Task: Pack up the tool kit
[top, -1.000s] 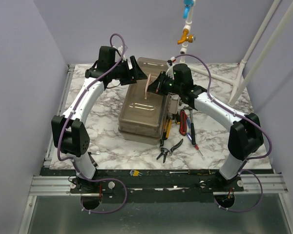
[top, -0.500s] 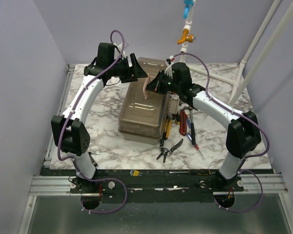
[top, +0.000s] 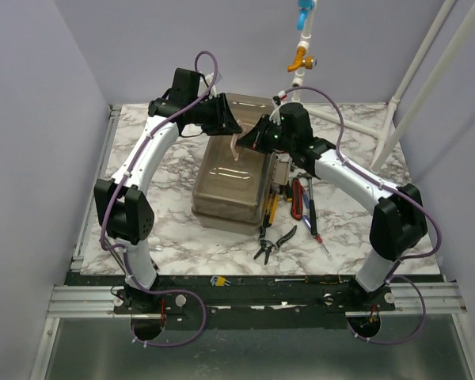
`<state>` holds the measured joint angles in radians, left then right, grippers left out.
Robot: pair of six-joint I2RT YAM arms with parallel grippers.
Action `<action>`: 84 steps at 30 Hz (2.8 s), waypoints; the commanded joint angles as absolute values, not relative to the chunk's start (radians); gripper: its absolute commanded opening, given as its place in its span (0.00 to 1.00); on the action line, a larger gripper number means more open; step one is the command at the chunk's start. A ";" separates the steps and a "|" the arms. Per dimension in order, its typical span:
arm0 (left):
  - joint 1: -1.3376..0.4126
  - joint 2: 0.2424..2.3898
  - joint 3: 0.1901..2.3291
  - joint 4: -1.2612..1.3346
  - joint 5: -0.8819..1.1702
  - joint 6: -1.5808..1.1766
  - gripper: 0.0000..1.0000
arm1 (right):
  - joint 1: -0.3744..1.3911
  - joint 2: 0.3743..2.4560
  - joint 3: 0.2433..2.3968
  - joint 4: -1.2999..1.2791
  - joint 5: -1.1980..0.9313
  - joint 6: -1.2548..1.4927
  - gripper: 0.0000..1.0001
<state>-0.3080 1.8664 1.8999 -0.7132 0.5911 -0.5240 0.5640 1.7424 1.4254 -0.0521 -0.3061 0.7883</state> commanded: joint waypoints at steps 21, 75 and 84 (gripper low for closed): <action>-0.336 1.865 2.058 -0.855 0.506 -0.471 0.00 | 0.539 1.291 1.132 -0.270 0.251 0.653 0.01; -0.082 1.856 2.141 -0.939 0.639 -0.451 0.00 | 0.603 1.460 0.844 -0.151 0.042 0.878 0.39; 0.012 1.877 2.178 -1.000 0.620 -0.414 0.00 | 0.602 1.437 0.879 -0.214 0.125 0.871 0.01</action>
